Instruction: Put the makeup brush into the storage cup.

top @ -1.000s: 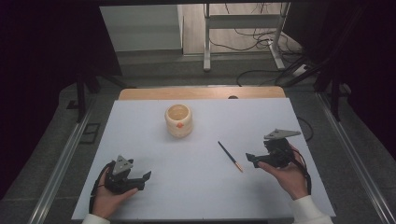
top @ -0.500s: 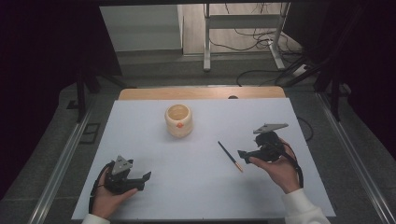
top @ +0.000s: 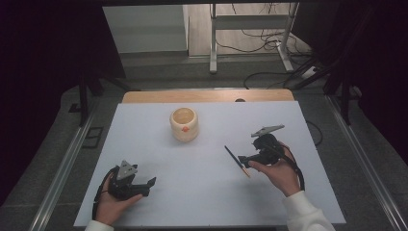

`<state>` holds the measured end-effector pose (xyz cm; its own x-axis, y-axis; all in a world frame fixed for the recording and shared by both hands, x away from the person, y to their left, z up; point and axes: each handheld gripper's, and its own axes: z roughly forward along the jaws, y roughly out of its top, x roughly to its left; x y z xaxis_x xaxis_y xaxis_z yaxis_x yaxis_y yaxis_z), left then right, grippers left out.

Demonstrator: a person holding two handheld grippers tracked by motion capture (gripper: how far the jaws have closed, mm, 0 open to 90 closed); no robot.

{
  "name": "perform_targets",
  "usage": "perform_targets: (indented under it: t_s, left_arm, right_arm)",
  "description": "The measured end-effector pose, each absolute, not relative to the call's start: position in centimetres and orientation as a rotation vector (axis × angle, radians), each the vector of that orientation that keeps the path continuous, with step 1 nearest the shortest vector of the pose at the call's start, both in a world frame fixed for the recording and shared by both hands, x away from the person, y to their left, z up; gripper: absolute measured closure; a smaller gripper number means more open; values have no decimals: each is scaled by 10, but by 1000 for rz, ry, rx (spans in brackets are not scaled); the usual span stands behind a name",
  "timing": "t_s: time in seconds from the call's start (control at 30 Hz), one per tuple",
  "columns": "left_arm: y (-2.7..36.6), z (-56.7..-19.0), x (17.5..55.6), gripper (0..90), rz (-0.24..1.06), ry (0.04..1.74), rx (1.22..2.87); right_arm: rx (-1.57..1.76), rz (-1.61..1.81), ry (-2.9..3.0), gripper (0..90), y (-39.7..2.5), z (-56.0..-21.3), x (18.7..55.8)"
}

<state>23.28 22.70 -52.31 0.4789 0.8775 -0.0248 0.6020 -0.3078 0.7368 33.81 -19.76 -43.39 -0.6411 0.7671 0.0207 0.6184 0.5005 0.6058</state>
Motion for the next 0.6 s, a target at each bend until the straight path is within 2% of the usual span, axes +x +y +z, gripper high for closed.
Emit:
perform_targets:
  t_s: [0.6]
  left_arm:
    - [226, -524, 233, 157, 507, 1222, 2049]
  right_arm:
    - [1165, 700, 2588, 139, -172, -449, 342]
